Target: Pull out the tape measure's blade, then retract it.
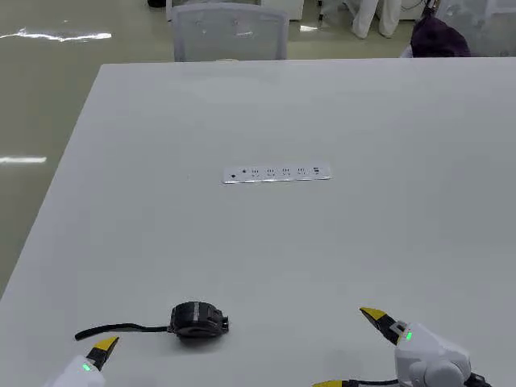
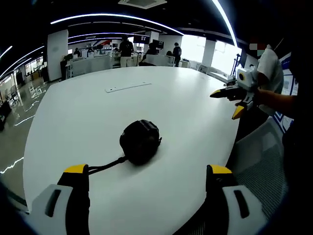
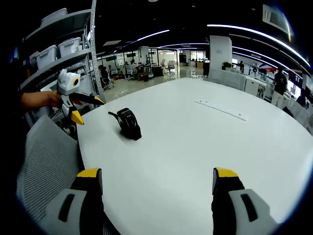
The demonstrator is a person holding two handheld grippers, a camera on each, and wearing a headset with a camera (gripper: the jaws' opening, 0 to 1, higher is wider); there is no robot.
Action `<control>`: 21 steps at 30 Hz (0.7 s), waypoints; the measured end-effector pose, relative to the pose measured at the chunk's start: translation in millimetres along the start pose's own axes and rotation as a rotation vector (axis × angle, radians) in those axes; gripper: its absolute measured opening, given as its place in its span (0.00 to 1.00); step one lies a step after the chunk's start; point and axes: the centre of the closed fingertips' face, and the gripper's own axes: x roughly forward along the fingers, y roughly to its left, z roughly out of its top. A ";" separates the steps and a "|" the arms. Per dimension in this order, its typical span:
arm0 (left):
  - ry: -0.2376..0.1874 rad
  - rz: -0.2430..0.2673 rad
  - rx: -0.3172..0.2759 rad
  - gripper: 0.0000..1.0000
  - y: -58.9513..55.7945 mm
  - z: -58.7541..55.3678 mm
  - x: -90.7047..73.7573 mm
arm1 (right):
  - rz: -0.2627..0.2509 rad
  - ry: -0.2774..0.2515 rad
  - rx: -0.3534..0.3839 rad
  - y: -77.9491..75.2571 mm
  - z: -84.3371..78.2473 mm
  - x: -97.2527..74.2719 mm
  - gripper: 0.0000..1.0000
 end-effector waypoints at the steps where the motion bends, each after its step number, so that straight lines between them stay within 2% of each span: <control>1: -0.001 -0.001 0.000 0.99 -0.1 1.5 0.7 | -0.002 0.000 0.001 -0.4 -0.3 -0.2 0.95; 6: -0.006 -0.005 0.012 0.99 -1.1 7.0 4.2 | -0.004 0.004 0.006 0.2 -1.8 -0.6 0.95; 21: -0.010 0.000 0.018 0.99 2.7 9.7 4.1 | -0.003 0.003 0.007 0.4 0.0 -0.3 0.95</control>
